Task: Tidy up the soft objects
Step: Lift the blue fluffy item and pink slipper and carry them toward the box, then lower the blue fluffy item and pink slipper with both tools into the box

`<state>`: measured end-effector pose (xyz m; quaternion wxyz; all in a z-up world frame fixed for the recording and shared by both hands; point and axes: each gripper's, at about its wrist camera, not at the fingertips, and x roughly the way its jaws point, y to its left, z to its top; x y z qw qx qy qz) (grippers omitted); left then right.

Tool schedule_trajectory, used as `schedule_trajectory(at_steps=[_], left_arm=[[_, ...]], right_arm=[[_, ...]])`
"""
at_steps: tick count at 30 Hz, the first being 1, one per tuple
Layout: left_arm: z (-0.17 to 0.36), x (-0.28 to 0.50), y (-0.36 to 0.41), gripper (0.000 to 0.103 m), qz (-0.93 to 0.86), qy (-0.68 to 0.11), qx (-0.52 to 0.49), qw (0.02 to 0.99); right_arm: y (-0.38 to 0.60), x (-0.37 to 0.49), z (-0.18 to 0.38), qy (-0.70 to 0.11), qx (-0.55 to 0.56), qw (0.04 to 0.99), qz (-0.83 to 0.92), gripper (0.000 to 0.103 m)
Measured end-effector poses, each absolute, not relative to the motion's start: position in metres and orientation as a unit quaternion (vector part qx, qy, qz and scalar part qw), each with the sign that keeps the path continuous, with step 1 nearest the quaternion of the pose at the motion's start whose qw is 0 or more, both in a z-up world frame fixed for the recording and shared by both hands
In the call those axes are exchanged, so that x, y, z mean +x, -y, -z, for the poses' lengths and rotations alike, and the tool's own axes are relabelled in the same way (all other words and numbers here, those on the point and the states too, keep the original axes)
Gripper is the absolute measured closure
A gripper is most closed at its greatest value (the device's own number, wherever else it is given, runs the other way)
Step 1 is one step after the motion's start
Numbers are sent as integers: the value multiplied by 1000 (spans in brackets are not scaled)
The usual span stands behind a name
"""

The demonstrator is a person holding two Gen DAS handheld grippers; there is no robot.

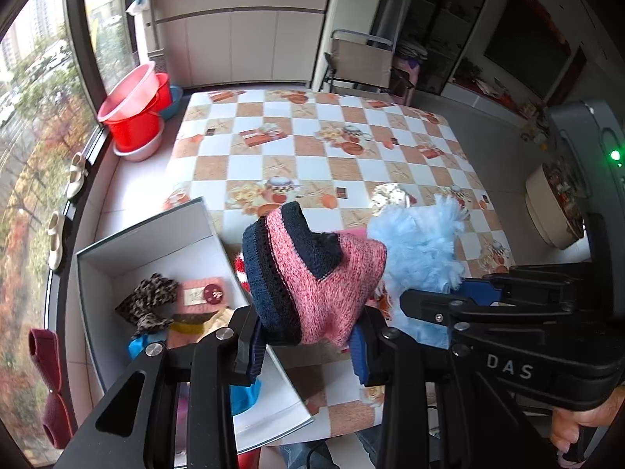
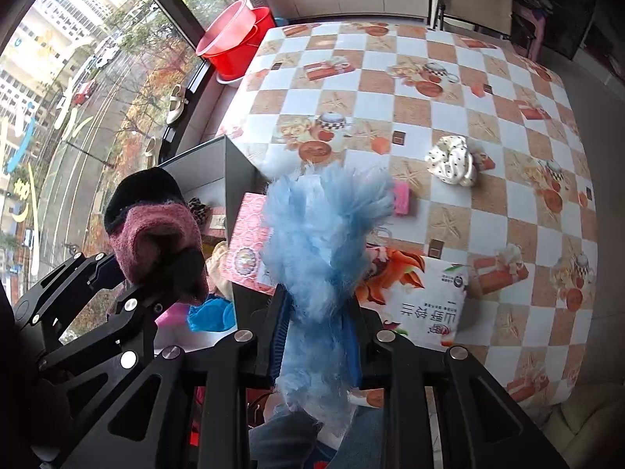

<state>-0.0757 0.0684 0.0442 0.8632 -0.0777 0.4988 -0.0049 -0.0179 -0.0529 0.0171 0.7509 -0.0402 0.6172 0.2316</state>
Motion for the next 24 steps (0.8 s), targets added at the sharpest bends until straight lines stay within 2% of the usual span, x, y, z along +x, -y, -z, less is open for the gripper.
schedule_trajectory(at_steps=[24], left_arm=[[-24,-125,-159,65,-103,-504,-148,845]], right_arm=[[-50,-43,-24,-599,-126,723,-320,76]])
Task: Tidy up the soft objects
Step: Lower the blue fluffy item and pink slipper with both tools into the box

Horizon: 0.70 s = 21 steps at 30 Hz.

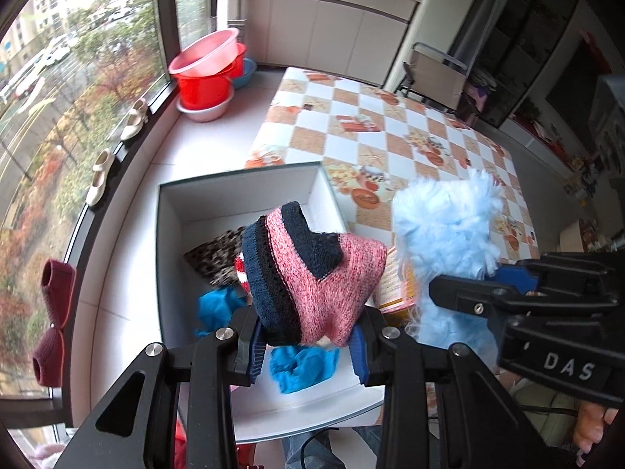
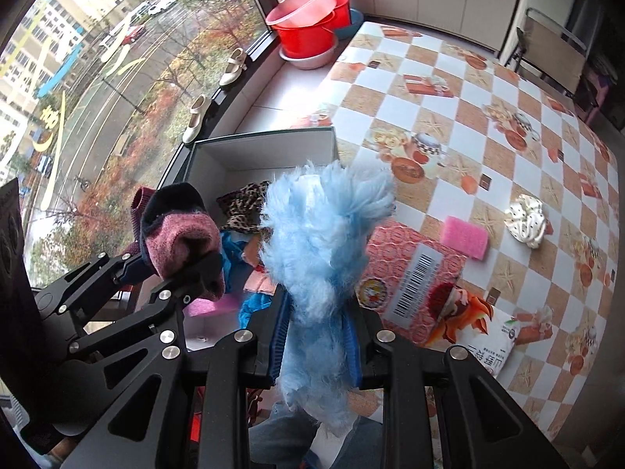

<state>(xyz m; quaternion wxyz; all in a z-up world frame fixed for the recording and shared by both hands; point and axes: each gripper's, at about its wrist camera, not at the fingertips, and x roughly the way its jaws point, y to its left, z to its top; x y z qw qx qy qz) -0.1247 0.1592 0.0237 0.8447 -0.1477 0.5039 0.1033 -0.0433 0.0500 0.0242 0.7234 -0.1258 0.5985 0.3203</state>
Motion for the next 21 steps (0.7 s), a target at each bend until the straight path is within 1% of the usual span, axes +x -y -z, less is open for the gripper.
schedule_trajectory(at_steps=[10,21], left_arm=[[4,-150,-182,65,-140,-529,-175,818],[11,-150,-186,65,-145,-539,-178,811]], right_arm=[[-82,-55,-6,-611,-144,697,-348,76],[-91,-54,-1,-616,-148,688,-354,76]])
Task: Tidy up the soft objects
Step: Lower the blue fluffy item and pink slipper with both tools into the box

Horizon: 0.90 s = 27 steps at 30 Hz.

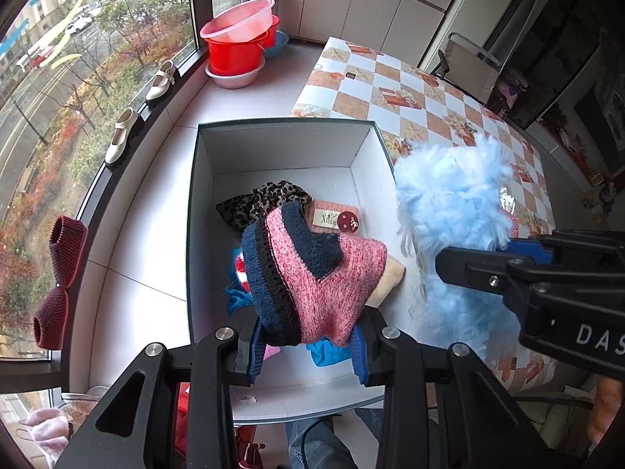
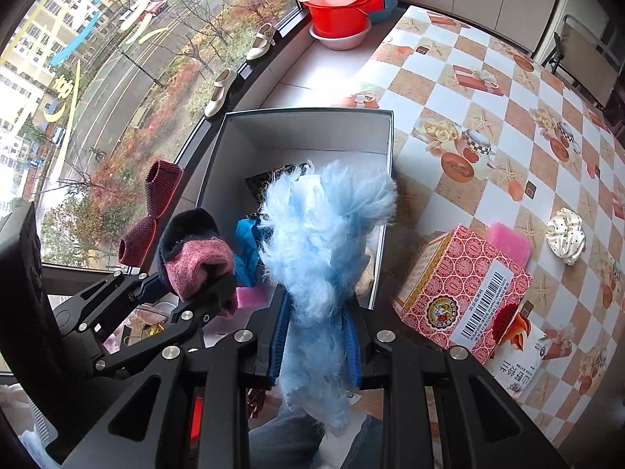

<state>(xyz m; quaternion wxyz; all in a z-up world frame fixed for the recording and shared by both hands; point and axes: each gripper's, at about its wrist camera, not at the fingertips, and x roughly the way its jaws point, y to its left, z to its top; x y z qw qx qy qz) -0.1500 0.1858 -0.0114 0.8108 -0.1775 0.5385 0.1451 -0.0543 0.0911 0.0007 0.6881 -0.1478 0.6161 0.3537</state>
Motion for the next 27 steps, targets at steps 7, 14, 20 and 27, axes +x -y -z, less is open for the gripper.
schedule_trajectory(at_steps=[7,14,20,27], left_arm=[[15,-152,-182,65,-141,-542,-175,809],[18,-151,-183,65,-141,-546,-175,807],[21,-151,-185,65,-142,-549,-175,805],[24,-149,-187,65,-142,-551,-175,803]], right_arm=[[-89,-56,2,-621,-147,686,-350,76],[-87,-54,5,-624,-146,686,-344,76],[-87,-52,5,-625,-145,686,-343,76],[-88,-49,6,-625,-145,686,-344,76]])
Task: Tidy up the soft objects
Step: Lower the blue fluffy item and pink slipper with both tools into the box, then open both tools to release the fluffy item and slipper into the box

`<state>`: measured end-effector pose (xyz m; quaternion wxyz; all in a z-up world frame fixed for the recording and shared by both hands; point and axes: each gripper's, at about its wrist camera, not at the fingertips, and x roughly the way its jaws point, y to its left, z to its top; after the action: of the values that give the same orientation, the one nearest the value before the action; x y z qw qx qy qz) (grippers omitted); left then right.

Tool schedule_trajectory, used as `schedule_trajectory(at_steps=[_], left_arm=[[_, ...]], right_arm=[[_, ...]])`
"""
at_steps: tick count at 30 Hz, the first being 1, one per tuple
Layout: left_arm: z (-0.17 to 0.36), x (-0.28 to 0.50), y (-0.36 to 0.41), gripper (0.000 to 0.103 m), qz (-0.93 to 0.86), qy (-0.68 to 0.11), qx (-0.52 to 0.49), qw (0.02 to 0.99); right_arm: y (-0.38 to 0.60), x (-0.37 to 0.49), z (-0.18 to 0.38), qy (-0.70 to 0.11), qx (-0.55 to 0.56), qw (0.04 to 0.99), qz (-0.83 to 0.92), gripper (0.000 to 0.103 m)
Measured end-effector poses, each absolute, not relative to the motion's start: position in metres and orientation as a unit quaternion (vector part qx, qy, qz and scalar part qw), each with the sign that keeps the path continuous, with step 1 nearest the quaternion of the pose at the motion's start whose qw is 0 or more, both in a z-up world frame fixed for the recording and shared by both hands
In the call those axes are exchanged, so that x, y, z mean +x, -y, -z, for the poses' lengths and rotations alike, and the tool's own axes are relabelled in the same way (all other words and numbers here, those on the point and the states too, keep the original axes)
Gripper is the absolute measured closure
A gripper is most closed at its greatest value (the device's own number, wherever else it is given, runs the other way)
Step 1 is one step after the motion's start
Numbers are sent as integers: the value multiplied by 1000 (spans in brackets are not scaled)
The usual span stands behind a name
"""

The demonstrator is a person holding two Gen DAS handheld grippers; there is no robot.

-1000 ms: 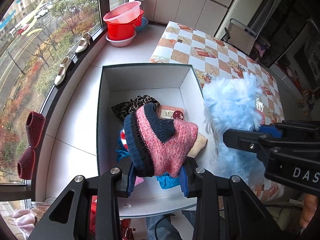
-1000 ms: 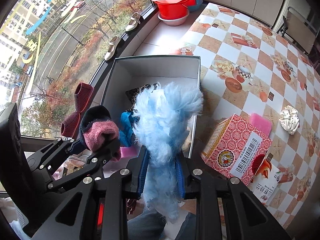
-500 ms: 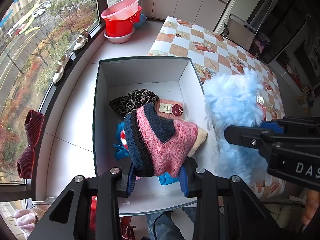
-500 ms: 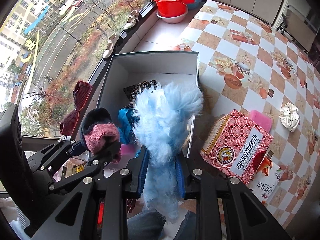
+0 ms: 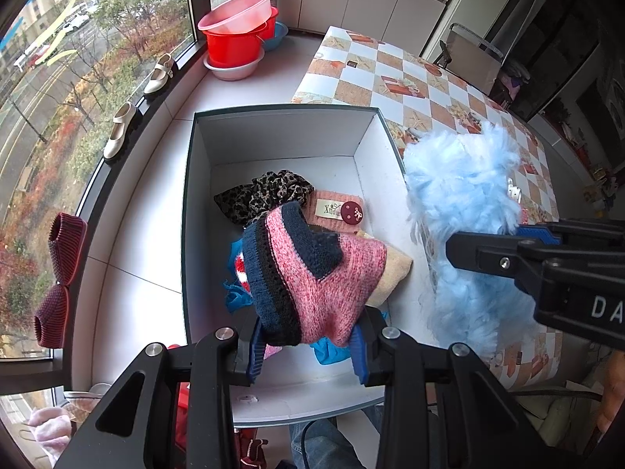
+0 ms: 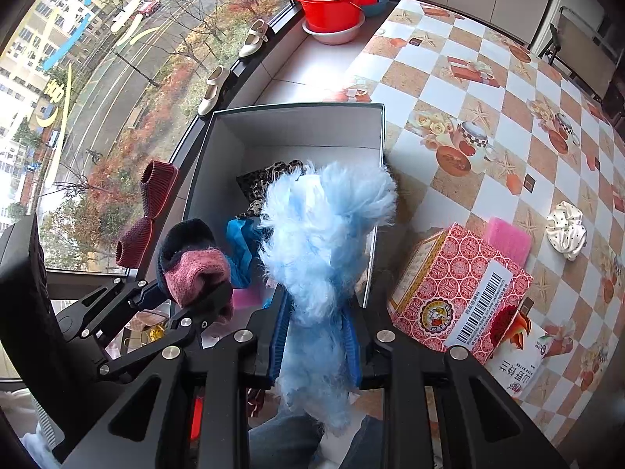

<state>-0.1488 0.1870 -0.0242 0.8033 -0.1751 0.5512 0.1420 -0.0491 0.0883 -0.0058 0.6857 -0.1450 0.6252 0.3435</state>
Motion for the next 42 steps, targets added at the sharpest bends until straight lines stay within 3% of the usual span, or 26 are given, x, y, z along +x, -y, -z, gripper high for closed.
schedule_trajectory(at_steps=[42], left_arm=[[53,-99,-220,65,-158,-577,-174,782]], right_arm=[[-145,5,29,-637,-138,680,-335,75]])
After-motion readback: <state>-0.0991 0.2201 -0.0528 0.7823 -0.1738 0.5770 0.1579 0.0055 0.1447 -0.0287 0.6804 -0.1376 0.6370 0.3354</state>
